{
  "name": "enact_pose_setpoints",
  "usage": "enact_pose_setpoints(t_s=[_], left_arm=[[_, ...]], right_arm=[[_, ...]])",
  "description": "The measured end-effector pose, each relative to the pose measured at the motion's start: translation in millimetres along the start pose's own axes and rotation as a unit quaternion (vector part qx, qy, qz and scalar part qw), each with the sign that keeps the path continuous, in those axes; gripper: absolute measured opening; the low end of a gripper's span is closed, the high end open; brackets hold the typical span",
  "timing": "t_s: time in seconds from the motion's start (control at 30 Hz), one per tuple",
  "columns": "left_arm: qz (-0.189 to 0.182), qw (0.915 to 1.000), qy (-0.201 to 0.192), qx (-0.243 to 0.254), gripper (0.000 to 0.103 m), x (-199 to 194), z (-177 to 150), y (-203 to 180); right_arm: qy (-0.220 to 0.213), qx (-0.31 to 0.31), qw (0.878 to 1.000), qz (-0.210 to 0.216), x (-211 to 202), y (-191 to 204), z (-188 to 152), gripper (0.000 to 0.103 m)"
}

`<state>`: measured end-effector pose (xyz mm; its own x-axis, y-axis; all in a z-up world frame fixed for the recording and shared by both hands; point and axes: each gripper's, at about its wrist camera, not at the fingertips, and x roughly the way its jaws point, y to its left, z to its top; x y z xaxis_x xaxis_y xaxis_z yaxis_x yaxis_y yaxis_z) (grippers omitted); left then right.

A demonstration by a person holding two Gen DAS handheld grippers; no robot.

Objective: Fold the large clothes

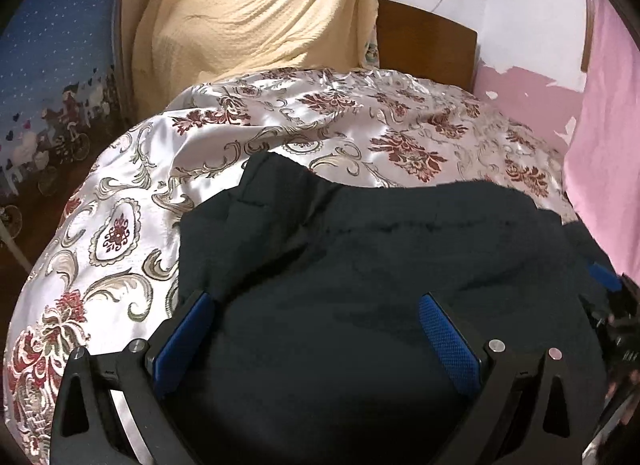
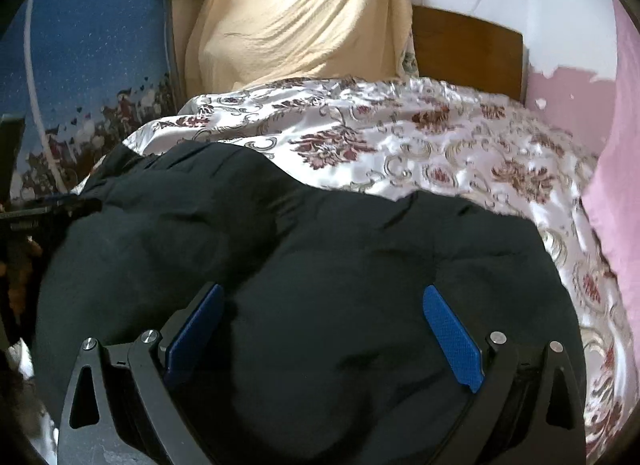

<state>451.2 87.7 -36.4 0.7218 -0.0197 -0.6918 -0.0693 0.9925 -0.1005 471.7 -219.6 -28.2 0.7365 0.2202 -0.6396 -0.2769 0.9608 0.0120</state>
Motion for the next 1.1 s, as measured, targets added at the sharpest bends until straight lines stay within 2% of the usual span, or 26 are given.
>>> enact_pose_setpoints(t_s=[0.17, 0.23, 0.4, 0.53, 0.67, 0.8, 0.97, 1.0, 1.1], left_arm=[[-0.047, 0.9988, -0.015, -0.009, 0.103, -33, -3, 29], [-0.051, 0.9983, -0.017, -0.02, 0.103, -43, -6, 44], [-0.046, 0.997, 0.043, -0.046, 0.103, -40, -15, 69], [-0.069, 0.9927, 0.083, -0.055, 0.103, -28, -23, 81], [-0.108, 0.9851, 0.114, -0.069, 0.103, -6, -23, 91], [-0.139, 0.9792, 0.136, -0.059, 0.103, 15, -19, 91], [-0.175, 0.9678, 0.176, -0.044, 0.103, 40, -21, 81], [-0.18, 0.9663, 0.18, -0.04, 0.103, 44, -22, 80], [-0.175, 0.9677, 0.177, -0.036, 0.103, 45, -23, 74]], right_arm=[[0.004, 0.021, 1.0, 0.012, -29, -34, -4, 0.101], [0.012, 0.017, 1.0, 0.017, -44, -54, -5, 0.101], [0.051, 0.002, 0.999, -0.003, -55, -87, -17, 0.101], [0.067, 0.044, 0.997, 0.009, -55, -116, -27, 0.101], [0.075, 0.099, 0.992, 0.032, -41, -142, -33, 0.101], [0.101, 0.146, 0.981, 0.083, -5, -163, -32, 0.101], [0.143, 0.148, 0.969, 0.134, 40, -165, -33, 0.101], [0.159, 0.15, 0.964, 0.153, 52, -164, -36, 0.102], [0.169, 0.159, 0.956, 0.182, 68, -160, -41, 0.102]])
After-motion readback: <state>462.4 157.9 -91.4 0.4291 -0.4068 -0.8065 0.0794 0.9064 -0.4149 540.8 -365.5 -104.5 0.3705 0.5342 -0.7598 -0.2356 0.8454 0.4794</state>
